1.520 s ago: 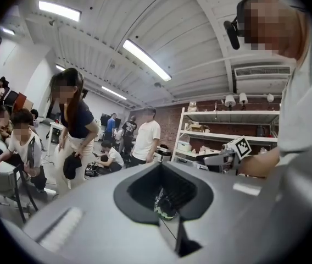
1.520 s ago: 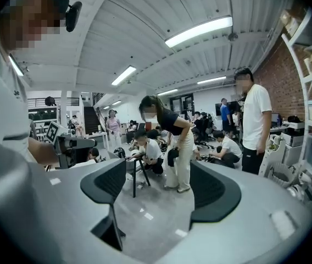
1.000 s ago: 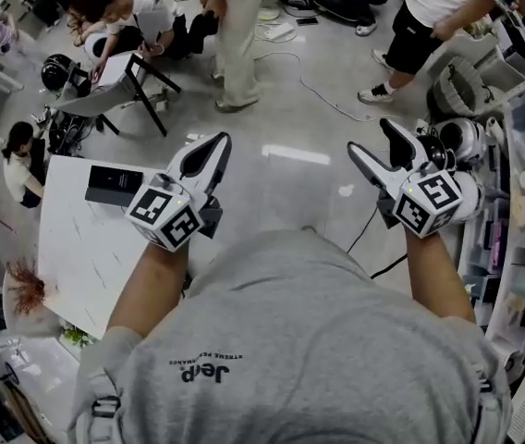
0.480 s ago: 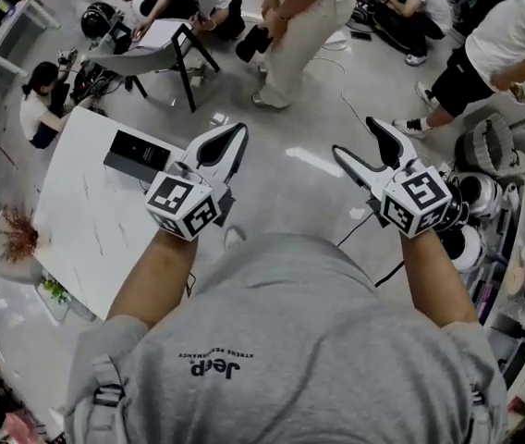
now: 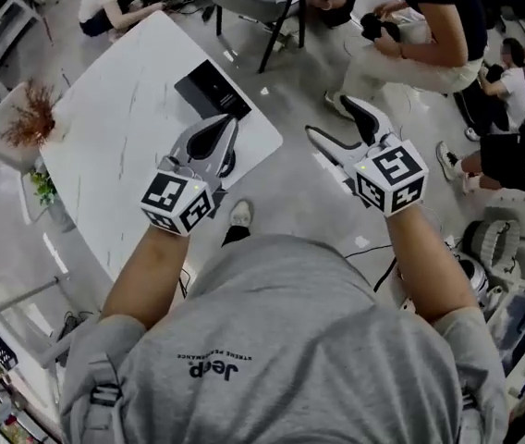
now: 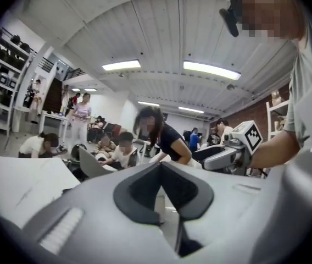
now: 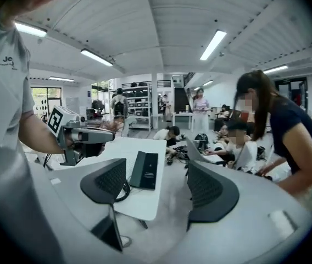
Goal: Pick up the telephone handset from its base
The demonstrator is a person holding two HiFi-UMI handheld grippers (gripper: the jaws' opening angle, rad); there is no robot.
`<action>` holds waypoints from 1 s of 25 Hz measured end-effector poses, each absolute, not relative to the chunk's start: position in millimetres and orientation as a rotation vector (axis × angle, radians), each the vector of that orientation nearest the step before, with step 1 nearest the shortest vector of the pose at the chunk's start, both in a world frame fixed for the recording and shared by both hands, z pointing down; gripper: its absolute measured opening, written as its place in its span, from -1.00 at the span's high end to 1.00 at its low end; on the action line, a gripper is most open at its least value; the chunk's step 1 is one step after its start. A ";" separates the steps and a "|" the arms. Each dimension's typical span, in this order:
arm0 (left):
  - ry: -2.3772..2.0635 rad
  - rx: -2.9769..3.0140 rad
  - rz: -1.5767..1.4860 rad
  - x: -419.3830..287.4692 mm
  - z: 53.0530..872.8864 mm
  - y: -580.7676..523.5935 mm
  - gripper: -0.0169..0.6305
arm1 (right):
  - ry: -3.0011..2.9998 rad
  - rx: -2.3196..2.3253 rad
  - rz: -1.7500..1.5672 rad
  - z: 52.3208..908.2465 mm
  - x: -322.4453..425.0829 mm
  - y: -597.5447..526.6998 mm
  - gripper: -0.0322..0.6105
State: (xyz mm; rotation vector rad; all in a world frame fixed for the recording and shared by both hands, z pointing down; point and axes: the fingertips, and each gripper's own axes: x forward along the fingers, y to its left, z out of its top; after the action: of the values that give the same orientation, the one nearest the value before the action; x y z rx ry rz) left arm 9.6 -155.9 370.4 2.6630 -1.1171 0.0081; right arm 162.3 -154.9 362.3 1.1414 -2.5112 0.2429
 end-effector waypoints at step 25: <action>-1.535 2.358 0.028 -233.4 469.5 -164.0 0.77 | -2.189 0.899 0.028 564.1 -114.6 -283.2 -0.16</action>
State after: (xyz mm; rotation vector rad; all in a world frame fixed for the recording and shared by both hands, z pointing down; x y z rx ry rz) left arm -233.4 -164.0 469.5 2.3577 -1.5352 0.0277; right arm -114.6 -283.2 564.1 0.8990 -2.1888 0.0283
